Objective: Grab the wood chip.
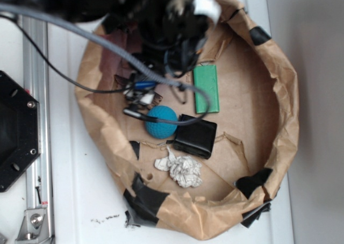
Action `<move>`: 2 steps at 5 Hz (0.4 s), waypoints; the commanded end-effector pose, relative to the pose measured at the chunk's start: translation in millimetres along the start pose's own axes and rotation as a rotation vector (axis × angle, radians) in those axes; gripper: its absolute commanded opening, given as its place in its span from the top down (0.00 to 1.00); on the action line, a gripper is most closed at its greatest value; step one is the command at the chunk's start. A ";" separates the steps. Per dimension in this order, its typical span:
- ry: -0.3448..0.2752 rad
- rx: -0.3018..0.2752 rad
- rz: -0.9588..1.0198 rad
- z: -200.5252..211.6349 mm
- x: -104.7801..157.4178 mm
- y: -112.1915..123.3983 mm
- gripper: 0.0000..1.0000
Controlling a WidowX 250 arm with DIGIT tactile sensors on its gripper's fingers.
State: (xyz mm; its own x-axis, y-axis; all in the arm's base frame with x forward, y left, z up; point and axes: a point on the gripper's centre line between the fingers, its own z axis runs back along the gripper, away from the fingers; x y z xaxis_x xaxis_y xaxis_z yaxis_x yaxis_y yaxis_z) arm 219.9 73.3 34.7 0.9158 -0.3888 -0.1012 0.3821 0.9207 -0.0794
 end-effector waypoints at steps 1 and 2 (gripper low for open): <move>0.080 0.068 -0.096 -40.0 -17.9 19.0 0.00; 0.092 0.077 -0.072 -37.8 -17.6 18.2 1.00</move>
State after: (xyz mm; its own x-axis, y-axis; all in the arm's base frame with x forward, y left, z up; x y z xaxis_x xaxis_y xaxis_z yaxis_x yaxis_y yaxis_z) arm 213.7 85.5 16.2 0.8614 -0.4780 -0.1720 0.4828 0.8756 -0.0155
